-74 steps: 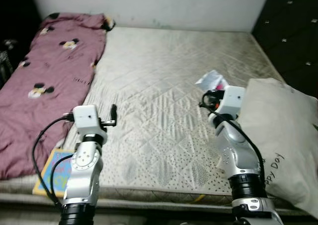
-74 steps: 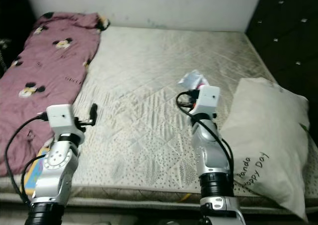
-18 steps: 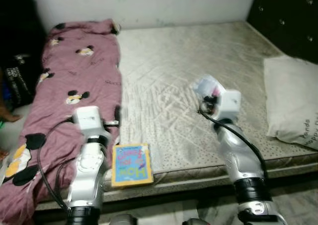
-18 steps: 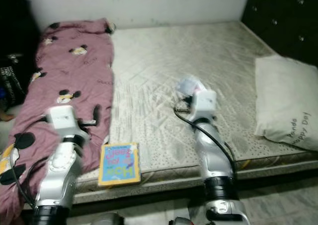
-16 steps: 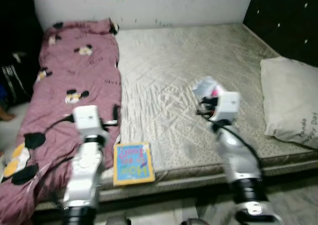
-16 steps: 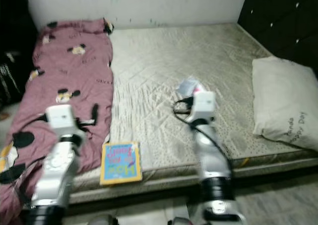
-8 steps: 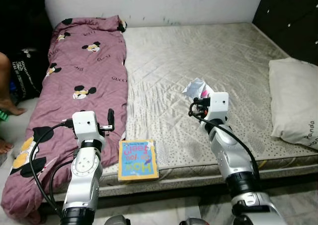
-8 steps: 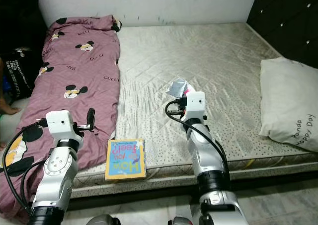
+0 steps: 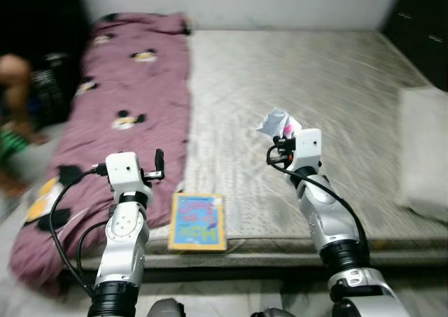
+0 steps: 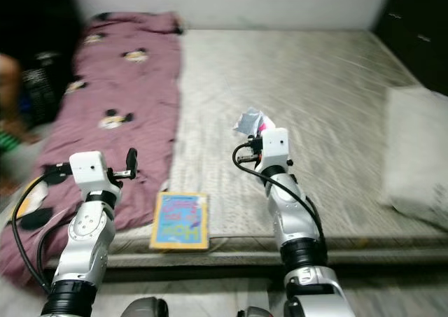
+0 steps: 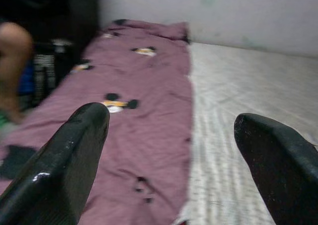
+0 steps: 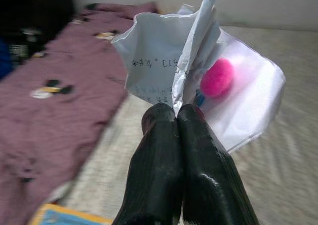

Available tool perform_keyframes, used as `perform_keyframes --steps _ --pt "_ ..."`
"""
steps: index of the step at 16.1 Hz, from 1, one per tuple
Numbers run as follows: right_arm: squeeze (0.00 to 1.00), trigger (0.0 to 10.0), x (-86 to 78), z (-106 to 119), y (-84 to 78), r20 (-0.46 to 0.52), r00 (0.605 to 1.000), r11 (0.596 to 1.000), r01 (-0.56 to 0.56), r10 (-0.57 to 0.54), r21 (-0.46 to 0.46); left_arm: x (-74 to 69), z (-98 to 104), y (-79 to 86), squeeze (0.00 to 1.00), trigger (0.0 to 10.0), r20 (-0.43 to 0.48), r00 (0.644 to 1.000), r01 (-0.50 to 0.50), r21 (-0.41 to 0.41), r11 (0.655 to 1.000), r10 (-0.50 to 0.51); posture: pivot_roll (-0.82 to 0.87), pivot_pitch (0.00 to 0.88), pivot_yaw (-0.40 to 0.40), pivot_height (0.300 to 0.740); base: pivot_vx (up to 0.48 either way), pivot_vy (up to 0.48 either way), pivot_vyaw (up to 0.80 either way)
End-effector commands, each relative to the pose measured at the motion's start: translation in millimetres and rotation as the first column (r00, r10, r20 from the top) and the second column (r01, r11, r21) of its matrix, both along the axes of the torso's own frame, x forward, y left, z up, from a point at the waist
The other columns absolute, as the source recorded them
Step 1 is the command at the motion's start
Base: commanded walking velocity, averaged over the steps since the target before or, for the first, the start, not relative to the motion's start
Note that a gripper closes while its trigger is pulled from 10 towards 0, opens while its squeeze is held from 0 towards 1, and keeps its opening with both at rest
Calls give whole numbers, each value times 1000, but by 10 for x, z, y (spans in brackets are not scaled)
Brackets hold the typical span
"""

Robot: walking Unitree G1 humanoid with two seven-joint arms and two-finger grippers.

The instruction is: Clean up the room

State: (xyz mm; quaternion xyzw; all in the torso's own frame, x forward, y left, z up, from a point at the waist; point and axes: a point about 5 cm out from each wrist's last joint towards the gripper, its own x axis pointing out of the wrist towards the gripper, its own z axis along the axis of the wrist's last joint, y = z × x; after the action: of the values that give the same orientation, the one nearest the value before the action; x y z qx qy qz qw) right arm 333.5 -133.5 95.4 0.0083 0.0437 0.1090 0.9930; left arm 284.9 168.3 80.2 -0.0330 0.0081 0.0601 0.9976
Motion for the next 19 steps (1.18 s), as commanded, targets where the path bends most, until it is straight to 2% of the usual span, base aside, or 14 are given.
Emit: perform_keyframes --steps 1,5,10,19 --pt "0 10000 -10 5 -1 9 1000 1000 -4 4 -10 -9 -7 3 0 10000 2 1000 0 3 1000 0 -32 0 18 740 0 0 400" --pt "0 10000 -8 1 -51 6 1000 1000 16 -16 -12 -25 -40 -30 0 10000 -6 1000 15 -7 1000 -15 -46 0 22 740 0 95 0" --pt "0 10000 -44 -34 -94 -3 1000 999 22 -23 -31 -26 -63 -96 0 10000 -9 1000 27 -23 999 -27 -61 0 22 740 0 468 0" --pt "0 10000 -52 -27 -49 4 1000 998 -9 10 -66 -31 -82 -126 0 10000 -13 999 30 -27 999 -30 -65 0 19 740 0 480 0"
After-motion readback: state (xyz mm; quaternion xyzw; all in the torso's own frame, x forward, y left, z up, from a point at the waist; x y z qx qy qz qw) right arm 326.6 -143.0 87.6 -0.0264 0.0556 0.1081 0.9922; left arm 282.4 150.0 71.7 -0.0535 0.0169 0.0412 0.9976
